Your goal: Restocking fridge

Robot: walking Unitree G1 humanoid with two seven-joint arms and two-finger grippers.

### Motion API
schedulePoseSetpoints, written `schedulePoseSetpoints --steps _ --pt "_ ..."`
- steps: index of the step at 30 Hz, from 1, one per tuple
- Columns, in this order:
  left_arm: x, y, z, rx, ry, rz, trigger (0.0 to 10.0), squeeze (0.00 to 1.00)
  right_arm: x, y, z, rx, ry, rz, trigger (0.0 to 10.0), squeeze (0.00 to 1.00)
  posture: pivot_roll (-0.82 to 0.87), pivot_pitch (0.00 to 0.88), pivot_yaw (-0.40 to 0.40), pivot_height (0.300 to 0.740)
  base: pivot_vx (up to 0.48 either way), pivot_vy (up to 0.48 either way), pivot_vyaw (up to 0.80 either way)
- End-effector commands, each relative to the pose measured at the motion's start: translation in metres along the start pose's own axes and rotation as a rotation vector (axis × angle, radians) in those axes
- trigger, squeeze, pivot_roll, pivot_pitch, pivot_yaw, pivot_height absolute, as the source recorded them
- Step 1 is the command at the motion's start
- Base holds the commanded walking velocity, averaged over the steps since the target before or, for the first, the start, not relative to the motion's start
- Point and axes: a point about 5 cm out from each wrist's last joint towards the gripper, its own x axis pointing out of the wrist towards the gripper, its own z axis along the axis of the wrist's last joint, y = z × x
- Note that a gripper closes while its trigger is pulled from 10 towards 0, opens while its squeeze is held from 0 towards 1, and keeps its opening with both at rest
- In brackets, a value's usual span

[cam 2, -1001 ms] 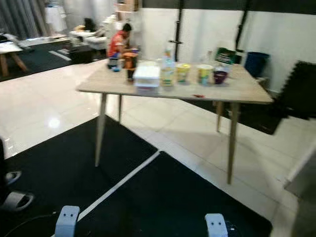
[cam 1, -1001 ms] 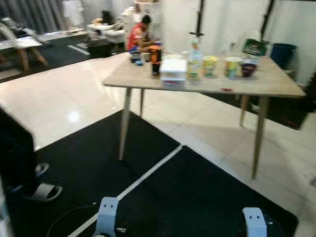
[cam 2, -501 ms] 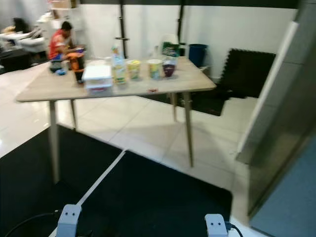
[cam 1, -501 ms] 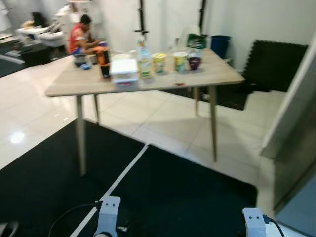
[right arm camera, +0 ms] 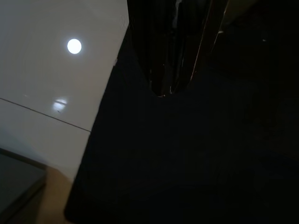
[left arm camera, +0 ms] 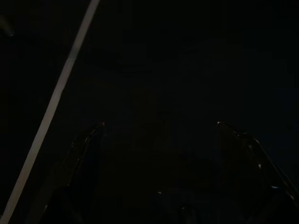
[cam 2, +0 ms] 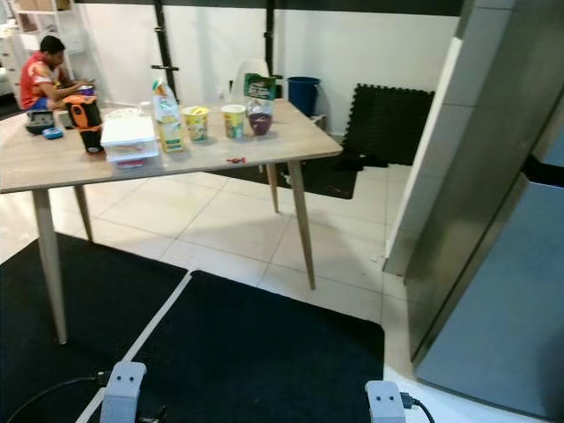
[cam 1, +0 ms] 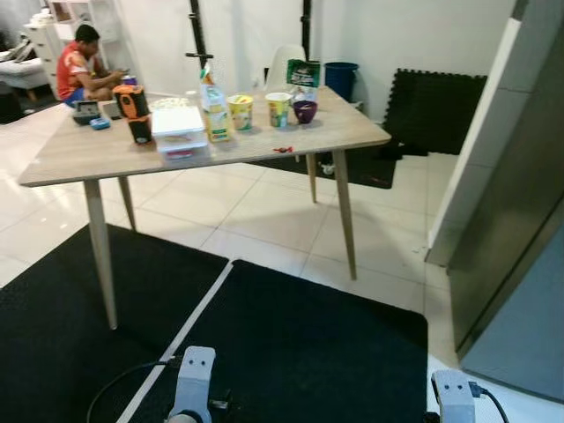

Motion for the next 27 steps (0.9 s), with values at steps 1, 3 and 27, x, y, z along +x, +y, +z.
schedulePoseSetpoints --steps 1,3,27 --pt "-0.0023 -0.0008 -0.0091 -0.006 0.028 0.0 10.0 0.0 -0.0019 0.0009 -0.0072 0.001 0.025 0.003 10.0 0.0 -0.1 0.116 0.023 0.734 0.0 0.0 0.0" --pt "-0.0025 -0.0002 -0.0092 -0.011 0.027 0.002 10.0 0.0 -0.0019 0.0009 -0.007 -0.003 0.025 0.004 10.0 0.0 -0.1 0.115 0.022 0.734 0.0 0.0 0.0" --pt "-0.0028 0.0005 -0.0093 -0.02 0.024 0.004 10.0 0.0 -0.0025 -0.001 -0.0069 -0.01 0.018 0.004 10.0 0.0 -0.1 0.093 0.018 0.734 0.0 0.0 0.0"
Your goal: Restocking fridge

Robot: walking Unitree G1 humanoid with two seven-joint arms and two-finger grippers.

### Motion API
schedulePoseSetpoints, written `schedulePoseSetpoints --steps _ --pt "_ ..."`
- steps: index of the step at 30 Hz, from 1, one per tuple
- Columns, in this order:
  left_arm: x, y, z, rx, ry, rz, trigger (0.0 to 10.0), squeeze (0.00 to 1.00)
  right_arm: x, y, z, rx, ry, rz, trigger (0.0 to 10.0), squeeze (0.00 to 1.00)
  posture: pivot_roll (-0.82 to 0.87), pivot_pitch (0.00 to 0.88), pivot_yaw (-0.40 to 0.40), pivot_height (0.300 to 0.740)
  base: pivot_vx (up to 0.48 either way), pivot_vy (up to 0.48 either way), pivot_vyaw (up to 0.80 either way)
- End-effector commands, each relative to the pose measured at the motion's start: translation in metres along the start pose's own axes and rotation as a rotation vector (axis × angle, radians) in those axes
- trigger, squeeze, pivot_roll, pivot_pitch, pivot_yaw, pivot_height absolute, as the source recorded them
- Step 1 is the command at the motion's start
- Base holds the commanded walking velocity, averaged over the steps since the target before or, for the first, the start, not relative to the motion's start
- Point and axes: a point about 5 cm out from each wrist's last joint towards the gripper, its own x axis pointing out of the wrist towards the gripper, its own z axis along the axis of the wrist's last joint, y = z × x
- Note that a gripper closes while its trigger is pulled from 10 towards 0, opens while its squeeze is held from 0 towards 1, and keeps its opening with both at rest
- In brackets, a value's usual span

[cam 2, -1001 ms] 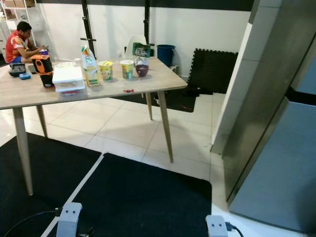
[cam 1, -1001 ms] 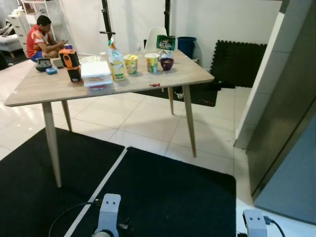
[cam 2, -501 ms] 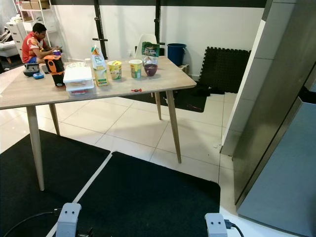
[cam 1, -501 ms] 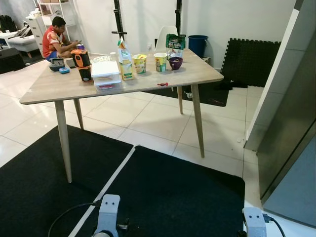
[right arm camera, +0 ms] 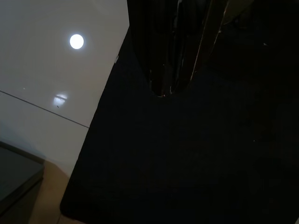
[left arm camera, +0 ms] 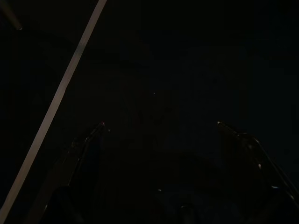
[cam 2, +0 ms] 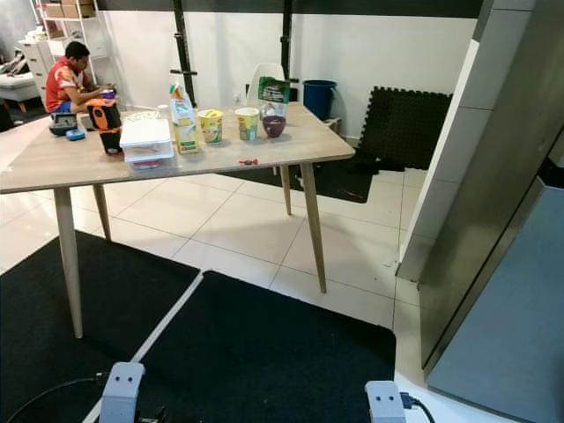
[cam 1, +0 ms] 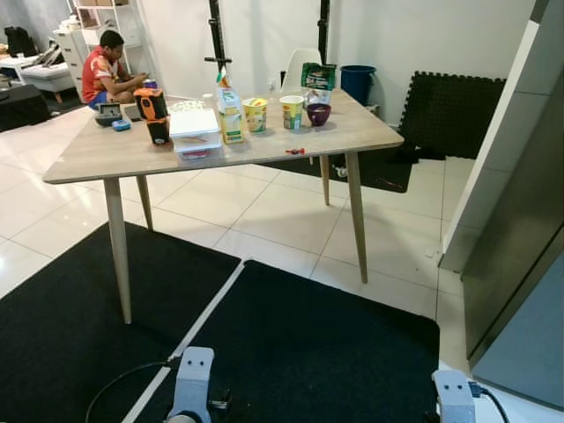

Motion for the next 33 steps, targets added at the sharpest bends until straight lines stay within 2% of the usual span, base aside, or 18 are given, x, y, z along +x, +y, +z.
schedulePoseSetpoints --steps 1,33 --pt "-0.0025 0.0 -0.0087 -0.016 0.023 0.002 10.0 0.0 -0.0022 -0.0009 -0.0059 -0.001 0.014 0.0 10.0 0.0 -0.1 0.093 0.018 0.734 0.0 0.0 0.0" --pt "-0.0037 0.0018 -0.01 -0.018 0.023 0.002 10.0 0.0 -0.0028 -0.0017 -0.0078 -0.002 0.021 0.001 10.0 0.0 -0.1 0.106 0.017 0.734 0.291 0.0 0.0"
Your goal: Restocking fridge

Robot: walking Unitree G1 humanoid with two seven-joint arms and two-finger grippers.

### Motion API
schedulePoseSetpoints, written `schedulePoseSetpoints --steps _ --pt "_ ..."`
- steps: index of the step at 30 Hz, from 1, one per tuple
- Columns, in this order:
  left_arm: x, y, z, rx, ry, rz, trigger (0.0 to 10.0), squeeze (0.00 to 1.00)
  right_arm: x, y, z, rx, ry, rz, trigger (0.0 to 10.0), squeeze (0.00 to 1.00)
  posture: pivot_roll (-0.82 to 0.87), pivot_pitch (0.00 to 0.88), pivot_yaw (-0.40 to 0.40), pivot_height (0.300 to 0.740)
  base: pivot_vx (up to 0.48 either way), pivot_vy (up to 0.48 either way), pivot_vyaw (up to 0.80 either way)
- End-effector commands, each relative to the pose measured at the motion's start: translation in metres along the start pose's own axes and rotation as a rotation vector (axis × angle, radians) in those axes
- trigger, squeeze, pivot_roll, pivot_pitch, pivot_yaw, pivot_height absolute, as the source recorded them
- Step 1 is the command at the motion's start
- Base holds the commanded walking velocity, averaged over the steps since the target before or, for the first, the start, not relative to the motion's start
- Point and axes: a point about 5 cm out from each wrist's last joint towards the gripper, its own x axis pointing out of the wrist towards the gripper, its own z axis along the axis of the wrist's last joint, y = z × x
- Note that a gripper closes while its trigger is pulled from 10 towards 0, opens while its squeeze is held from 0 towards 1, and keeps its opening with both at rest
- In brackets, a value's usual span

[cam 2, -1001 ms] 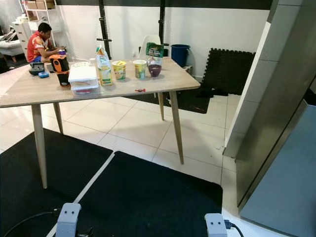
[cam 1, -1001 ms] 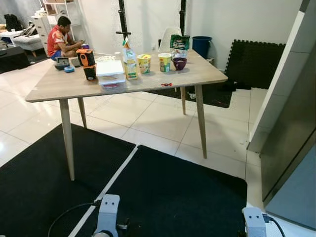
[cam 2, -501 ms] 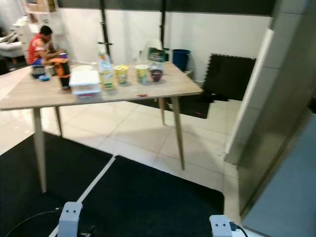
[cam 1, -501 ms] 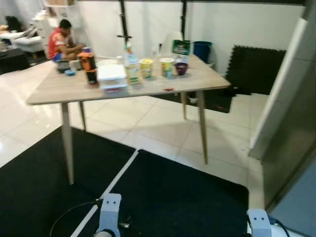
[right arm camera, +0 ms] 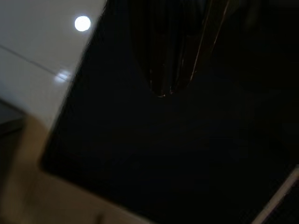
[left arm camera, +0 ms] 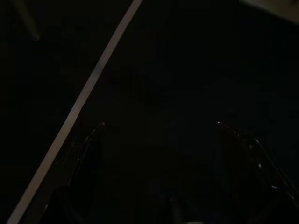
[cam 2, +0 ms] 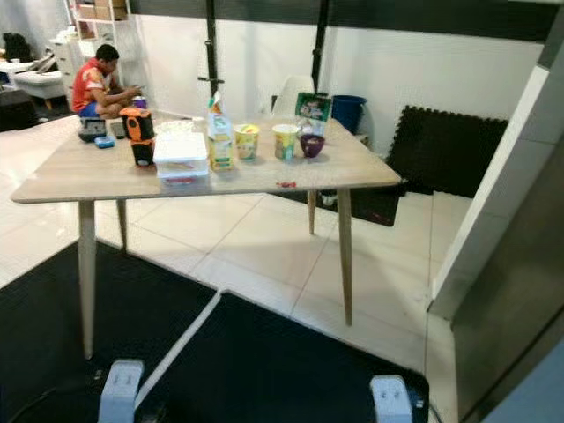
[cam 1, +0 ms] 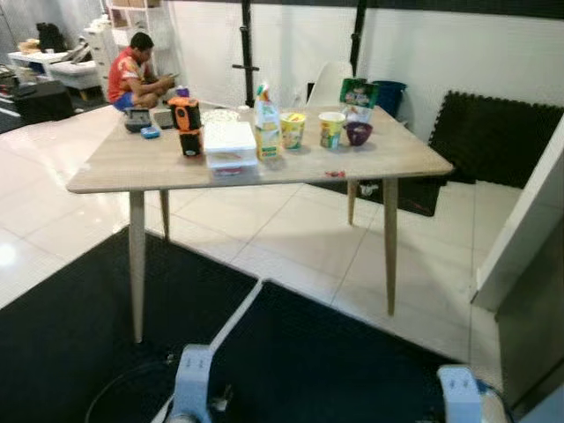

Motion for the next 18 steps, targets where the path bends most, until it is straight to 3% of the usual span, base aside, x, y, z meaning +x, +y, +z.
schedulePoseSetpoints --steps 1,4,18 --pt "-0.0007 0.0007 -0.0032 0.002 0.015 0.0 10.0 0.0 -0.0021 -0.0049 -0.0046 0.0 0.021 -0.012 10.0 0.0 -0.1 0.106 0.017 0.734 0.285 0.0 0.0" --pt "-0.0005 0.0006 -0.0031 0.001 0.016 0.0 10.0 0.0 -0.0018 -0.0049 -0.0043 -0.004 0.024 -0.012 10.0 0.0 -0.1 0.107 0.016 0.734 0.282 0.0 -0.16" --pt "0.0001 0.0013 -0.0011 -0.001 0.015 0.003 10.0 0.0 -0.0012 -0.0051 -0.0034 0.0 0.026 -0.018 10.0 0.0 -0.1 0.11 0.018 0.734 0.275 0.0 -0.8"
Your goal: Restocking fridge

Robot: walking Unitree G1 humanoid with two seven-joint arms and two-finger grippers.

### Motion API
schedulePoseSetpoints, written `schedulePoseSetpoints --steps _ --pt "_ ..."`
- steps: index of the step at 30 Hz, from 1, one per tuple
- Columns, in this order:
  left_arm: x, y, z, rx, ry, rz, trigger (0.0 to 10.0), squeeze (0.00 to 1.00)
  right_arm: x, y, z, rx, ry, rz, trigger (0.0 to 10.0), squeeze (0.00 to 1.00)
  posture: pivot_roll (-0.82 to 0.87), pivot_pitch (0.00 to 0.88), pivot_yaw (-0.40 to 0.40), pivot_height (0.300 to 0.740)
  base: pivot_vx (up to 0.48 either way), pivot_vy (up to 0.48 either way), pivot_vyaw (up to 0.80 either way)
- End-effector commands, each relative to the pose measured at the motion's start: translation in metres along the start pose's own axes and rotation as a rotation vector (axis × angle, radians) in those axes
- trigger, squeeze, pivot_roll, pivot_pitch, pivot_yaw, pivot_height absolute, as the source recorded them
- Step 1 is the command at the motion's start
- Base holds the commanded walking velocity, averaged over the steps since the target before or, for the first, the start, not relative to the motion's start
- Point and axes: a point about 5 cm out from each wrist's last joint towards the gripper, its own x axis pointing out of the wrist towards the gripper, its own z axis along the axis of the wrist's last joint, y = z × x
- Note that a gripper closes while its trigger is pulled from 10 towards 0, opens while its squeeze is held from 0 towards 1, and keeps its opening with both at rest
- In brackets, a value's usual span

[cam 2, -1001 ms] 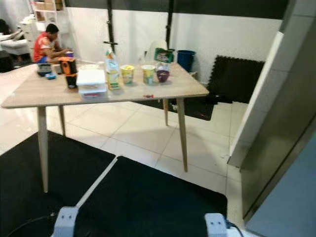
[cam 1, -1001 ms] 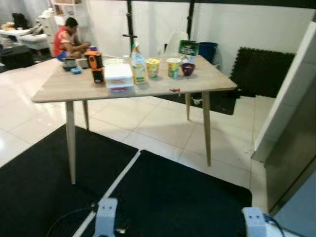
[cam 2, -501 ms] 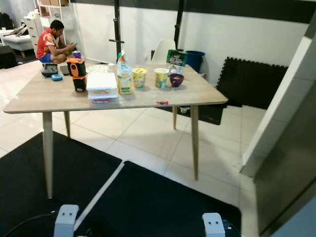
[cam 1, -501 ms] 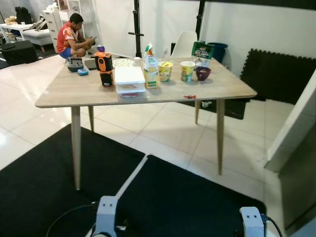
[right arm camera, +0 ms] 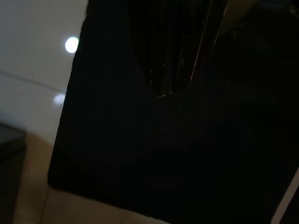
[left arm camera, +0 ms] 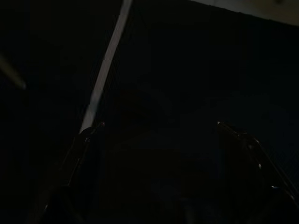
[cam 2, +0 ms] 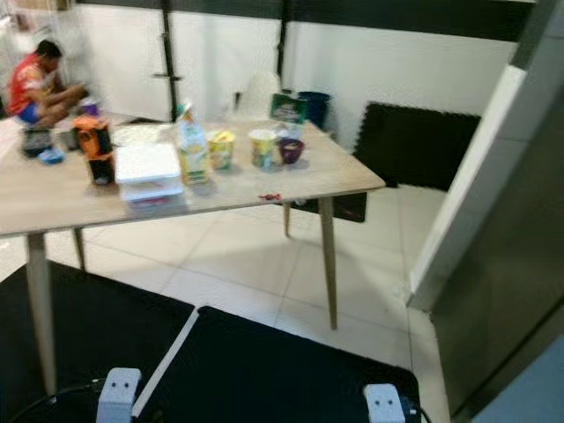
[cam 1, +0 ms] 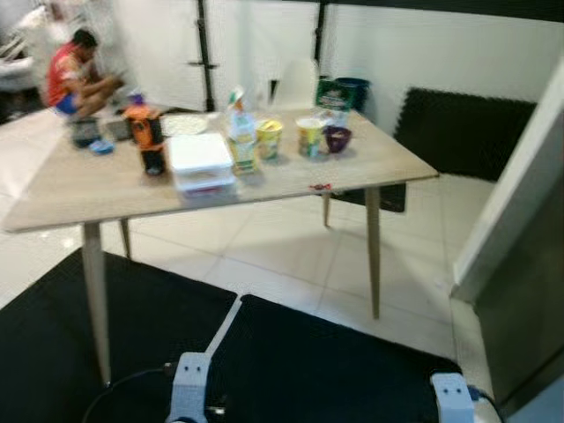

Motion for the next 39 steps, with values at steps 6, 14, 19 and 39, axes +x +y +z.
schedulePoseSetpoints --steps 6,14,19,39 --pt "0.0004 0.0 -0.0013 -0.002 0.014 0.001 10.0 0.0 0.0004 -0.0005 -0.0009 0.01 0.018 -0.015 10.0 0.0 -0.09 0.109 0.021 0.734 0.266 0.0 0.0" --pt "0.0009 0.0002 0.0002 0.001 0.012 0.0 10.0 0.0 0.0013 0.0032 -0.0005 0.014 0.016 -0.007 10.0 0.0 -0.09 0.108 0.026 0.734 0.265 0.0 0.0" --pt "0.0011 0.0001 0.0004 0.002 0.013 -0.001 10.0 0.0 0.001 0.0017 -0.001 0.016 0.019 -0.012 10.0 0.0 -0.09 0.108 0.027 0.734 0.262 0.0 0.0" --pt "0.001 0.0029 0.0014 0.006 0.012 0.001 10.0 0.0 0.0018 0.0045 0.0004 0.019 0.012 -0.015 10.0 0.0 -0.08 0.106 0.029 0.734 0.253 0.0 0.0"
